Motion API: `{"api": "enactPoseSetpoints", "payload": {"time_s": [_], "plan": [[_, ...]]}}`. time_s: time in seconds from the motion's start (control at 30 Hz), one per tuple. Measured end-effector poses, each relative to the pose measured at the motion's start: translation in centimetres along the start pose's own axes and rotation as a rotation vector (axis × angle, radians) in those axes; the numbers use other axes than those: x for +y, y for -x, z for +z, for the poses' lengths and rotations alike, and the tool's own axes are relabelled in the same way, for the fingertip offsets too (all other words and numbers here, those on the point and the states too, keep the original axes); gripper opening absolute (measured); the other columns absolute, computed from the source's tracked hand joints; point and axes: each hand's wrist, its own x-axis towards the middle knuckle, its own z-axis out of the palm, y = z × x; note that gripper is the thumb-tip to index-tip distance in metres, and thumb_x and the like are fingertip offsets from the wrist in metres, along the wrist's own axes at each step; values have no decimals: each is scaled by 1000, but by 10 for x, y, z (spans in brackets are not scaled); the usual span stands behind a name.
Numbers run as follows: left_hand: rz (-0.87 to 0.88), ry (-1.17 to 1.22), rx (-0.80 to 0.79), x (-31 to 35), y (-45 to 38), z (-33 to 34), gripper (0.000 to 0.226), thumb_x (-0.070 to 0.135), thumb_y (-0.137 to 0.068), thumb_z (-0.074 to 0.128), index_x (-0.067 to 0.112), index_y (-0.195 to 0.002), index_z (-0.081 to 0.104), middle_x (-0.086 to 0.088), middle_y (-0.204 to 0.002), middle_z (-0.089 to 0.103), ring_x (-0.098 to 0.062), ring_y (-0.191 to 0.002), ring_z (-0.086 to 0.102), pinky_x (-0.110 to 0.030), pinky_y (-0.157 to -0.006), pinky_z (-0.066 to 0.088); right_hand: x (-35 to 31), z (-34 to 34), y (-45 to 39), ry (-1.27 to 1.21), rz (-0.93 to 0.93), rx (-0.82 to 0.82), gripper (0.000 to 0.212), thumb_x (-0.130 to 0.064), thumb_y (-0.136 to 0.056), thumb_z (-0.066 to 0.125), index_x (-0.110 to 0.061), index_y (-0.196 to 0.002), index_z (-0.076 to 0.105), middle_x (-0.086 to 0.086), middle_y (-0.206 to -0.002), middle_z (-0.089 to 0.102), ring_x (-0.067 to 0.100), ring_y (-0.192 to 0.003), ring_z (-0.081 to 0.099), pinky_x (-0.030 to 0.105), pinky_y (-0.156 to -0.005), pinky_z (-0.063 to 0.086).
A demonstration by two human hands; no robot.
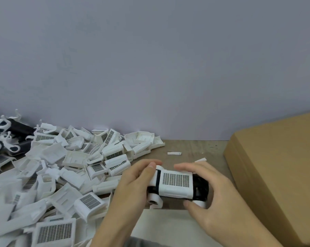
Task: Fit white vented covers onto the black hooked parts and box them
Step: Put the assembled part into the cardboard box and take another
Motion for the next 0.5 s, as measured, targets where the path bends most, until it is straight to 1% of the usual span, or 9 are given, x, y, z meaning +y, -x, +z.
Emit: {"api": "enactPoseSetpoints", "payload": {"time_s": [0.07,0.1,0.17,0.23,0.3,0.37,0.4,0.43,0.5], "plan": [[21,-25,37,1,0,-1,29,23,-99,55,32,-84,78,1,-82,76,-11,-68,69,-26,-57,54,1,1,1,84,-7,-18,61,-17,-75,77,-52,-119,54,-31,-126,48,-6,-121,47,2,-92,34],[41,-44,52,2,-1,-1,29,23,-100,55,33,-84,78,2,-83,76,-12,-71,71,-25,-58,55,1,1,1,151,-9,-29,62,-23,-79,78,-53,-125,49,-34,-128,40,-8,-123,42,3,-93,34],[69,-63,82,4,-1,-2,29,26,-100,55,35,-85,78,1,-84,77,-13,-77,72,-29,-66,55,-5,3,1,359,2,-51,70,-36,-85,73,-54,-138,32,-36,-128,25,-9,-122,33,12,-93,39],[57,-55,107,8,-1,-3,28,27,-99,55,34,-83,78,1,-84,77,-12,-76,71,-32,-71,52,-11,5,1,508,-13,-15,74,-35,-89,67,-52,-144,21,-32,-127,23,-3,-117,37,20,-89,46],[-6,-19,135,10,-1,-6,25,27,-97,58,30,-83,78,-2,-88,77,-18,-82,71,-40,-79,52,-15,4,2,502,-55,36,67,-30,-90,63,-49,-144,27,-28,-129,32,5,-111,50,24,-87,50],[-63,34,154,13,-2,-13,26,32,-96,58,26,-83,79,-7,-89,77,-29,-88,70,-50,-88,52,-18,0,4,449,-62,38,58,-30,-90,62,-46,-140,36,-25,-130,44,8,-106,58,29,-87,52],[-83,83,156,16,-1,-17,31,37,-97,56,25,-80,80,-10,-85,76,-30,-83,68,-50,-85,51,-20,-3,4,382,-34,30,53,-31,-89,63,-45,-136,42,-23,-126,50,9,-102,61,32,-85,54],[-93,143,150,18,0,-21,38,40,-98,53,25,-77,80,-11,-78,75,-28,-75,65,-46,-79,49,-22,-6,4,269,18,24,45,-31,-89,64,-44,-128,48,-20,-118,57,11,-97,65,36,-82,57],[-83,238,129,21,0,-26,40,40,-99,48,21,-83,78,-12,-74,74,-22,-71,64,-37,-70,40,-30,-16,4,-67,153,55,27,-29,-84,68,-38,-109,62,-9,-96,66,23,-80,73,41,-70,61]]}}
